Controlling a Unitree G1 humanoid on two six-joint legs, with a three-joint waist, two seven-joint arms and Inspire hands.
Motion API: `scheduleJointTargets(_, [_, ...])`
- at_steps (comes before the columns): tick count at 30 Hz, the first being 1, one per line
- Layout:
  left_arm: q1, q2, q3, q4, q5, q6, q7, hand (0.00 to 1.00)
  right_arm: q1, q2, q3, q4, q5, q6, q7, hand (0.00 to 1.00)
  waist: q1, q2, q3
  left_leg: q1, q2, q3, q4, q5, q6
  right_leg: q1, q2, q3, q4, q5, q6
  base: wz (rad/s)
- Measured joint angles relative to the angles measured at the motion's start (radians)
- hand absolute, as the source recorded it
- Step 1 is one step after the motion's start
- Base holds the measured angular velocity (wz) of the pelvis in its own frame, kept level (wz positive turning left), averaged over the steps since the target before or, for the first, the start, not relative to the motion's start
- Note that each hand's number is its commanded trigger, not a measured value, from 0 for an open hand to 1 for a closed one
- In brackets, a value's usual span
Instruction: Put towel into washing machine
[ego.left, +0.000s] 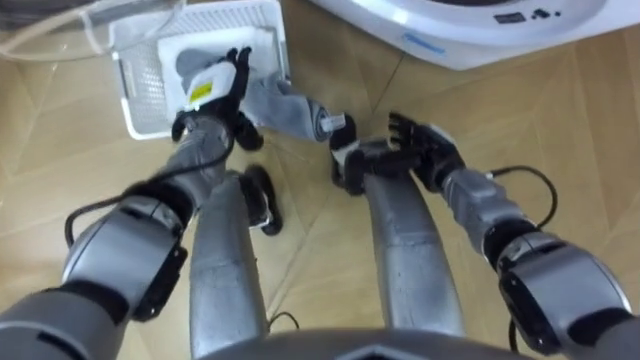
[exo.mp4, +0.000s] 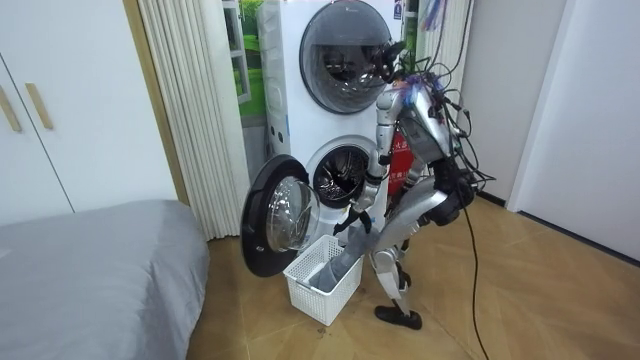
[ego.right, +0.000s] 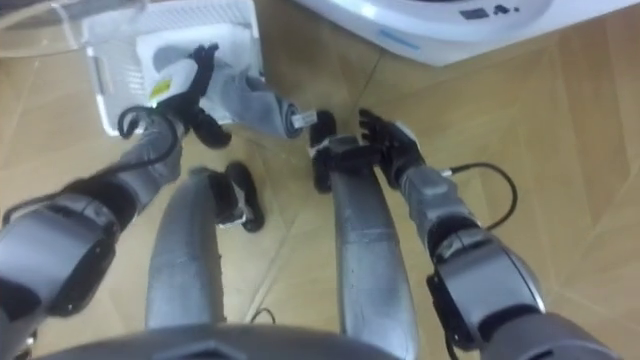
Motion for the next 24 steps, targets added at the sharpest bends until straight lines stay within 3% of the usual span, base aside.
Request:
scheduleJointTargets(5, [-0.029,0.0,-0.035,0.004,-0.001,-0.004,0.002,0.0,-0.011,0.002,0.02,-0.009,0.035,-0.027,0.01,0.0,-0.013,-0.006,0.0038,-0.047,0.015,-0.01,0.038,-0.018,-0.013,-0.049,0.001,-0.015,0.051,-0.022,-0.016,0.02])
scheduleJointTargets(11, [-0.032,0.006,-0.081,0.018,0.0,-0.025,0.027,0.0,-0.037,0.032,0.058,-0.012,0.116,-0.049,0.03,0.0,-0.069,-0.028,0.0157,-0.098,0.016,-0.052,0.11,-0.061,-0.039,-0.099,-0.003,-0.038,0.143,-0.079,-0.042,0.08])
scheduleJointTargets(15, [-0.03,0.02,-0.114,0.029,-0.002,-0.044,0.036,0.0,-0.037,0.035,0.068,-0.039,0.133,-0.054,0.039,0.0,-0.083,-0.035,0.015,-0.133,0.032,-0.076,0.158,-0.093,-0.047,-0.125,-0.001,-0.066,0.179,-0.097,-0.062,-0.05])
scheduleJointTargets(19, [-0.031,0.037,-0.159,0.028,-0.007,-0.063,0.041,0.0,-0.037,0.035,0.086,-0.042,0.169,-0.055,0.047,0.0,-0.092,-0.036,0.0145,-0.148,0.031,-0.077,0.171,-0.099,-0.051,-0.137,-0.001,-0.068,0.184,-0.1,-0.058,-0.07])
scheduleJointTargets(24, [-0.031,0.04,-0.174,0.023,-0.003,-0.063,0.008,0.0,-0.037,0.036,0.087,-0.043,0.189,-0.054,0.052,0.0,-0.1,-0.039,0.0128,-0.155,0.028,-0.077,0.193,-0.107,-0.031,-0.138,-0.009,-0.067,0.201,-0.111,-0.043,0.01])
